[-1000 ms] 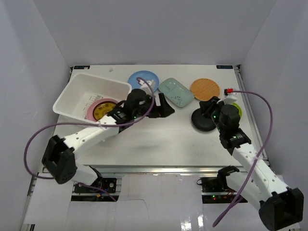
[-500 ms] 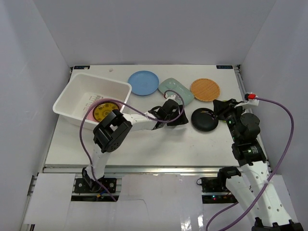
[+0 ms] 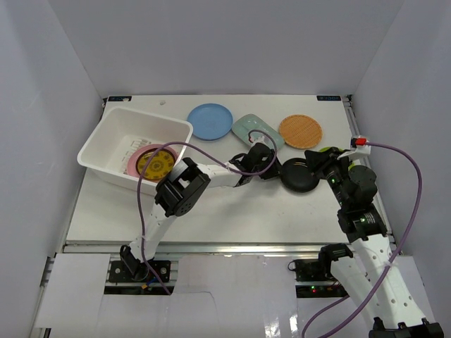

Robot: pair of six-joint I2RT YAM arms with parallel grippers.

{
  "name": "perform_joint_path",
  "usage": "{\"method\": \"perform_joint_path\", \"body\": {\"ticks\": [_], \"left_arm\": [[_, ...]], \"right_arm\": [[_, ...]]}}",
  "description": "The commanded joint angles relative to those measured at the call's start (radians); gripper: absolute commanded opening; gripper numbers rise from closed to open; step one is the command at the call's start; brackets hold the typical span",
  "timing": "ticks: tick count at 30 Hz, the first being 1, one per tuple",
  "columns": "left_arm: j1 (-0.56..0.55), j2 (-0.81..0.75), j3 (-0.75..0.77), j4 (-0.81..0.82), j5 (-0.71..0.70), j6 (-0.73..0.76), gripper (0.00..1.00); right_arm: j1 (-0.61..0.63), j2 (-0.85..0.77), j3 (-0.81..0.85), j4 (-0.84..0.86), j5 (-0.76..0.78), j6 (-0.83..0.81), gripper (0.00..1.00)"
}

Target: Place the plates into the plastic bin on the countertop

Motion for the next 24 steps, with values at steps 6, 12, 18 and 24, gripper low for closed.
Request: {"method": "perform_joint_path", "body": {"ticks": [6, 12, 18, 24], "left_arm": [[-0.007, 0.101, 0.047, -0.048, 0.016, -0.051, 0.12], [-0.001, -0.035, -0.141, -0.016, 0.004, -0.002, 0.00], [0.055, -0.435, -0.430, 0.081, 0.065, 0.045, 0.00], [0.204, -0.916, -0.535, -0.014, 0.088, 0.101, 0.00]], "right_arm": [[-0.006, -0.017, -0.038, 0.068, -0.019, 0.008, 0.35], [-0.006, -0.030, -0.036, 0.056, -0.019, 0.008, 0.35], [-0.004, -0.042, -0.021, 0.051, -0.050, 0.011, 0.35], [-0.006, -0.096, -0.041, 0.092, -0.034, 0.040, 0.35]]}}
